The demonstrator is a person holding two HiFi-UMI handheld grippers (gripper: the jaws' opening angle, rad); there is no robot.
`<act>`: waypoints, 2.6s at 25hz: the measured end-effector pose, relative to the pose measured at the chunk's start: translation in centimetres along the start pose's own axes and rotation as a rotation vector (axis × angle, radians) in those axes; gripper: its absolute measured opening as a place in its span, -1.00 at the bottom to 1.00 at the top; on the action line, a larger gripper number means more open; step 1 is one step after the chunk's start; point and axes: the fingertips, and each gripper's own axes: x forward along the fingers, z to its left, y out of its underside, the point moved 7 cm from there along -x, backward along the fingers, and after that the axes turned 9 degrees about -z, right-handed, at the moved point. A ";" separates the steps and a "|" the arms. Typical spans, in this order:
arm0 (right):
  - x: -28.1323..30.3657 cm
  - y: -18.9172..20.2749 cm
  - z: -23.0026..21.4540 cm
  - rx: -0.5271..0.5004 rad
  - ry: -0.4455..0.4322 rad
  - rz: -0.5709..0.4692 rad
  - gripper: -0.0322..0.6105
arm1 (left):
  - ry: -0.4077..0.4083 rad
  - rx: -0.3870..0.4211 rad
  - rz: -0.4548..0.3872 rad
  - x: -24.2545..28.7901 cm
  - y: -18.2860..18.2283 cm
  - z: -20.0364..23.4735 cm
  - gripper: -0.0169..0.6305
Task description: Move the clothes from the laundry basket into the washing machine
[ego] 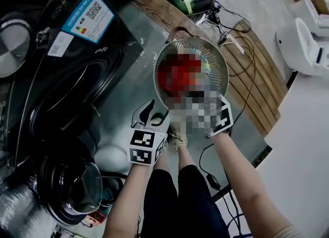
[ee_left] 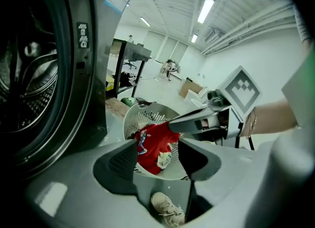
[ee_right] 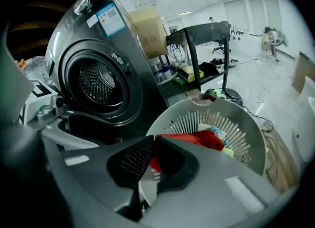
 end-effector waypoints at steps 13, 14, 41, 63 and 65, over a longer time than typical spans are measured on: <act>-13.1 -9.4 8.5 0.073 -0.120 -0.290 -0.77 | 0.094 0.047 0.033 -3.7 -6.5 -4.5 0.03; -13.7 -10.0 9.2 0.068 -0.141 -0.306 -0.77 | 0.100 0.046 0.029 -3.8 -6.9 -4.8 0.04; -11.1 -12.0 13.8 -0.201 -0.286 -0.270 -0.31 | -0.209 -0.084 -0.267 -12.9 -8.5 0.6 -0.80; 5.6 -5.0 23.8 -0.639 -0.462 0.100 0.59 | -0.427 -0.196 -0.383 -23.7 -0.8 7.8 -0.81; 6.5 -4.6 24.6 -0.637 -0.468 0.109 0.49 | -0.442 -0.209 -0.386 -24.0 -0.4 8.2 -0.81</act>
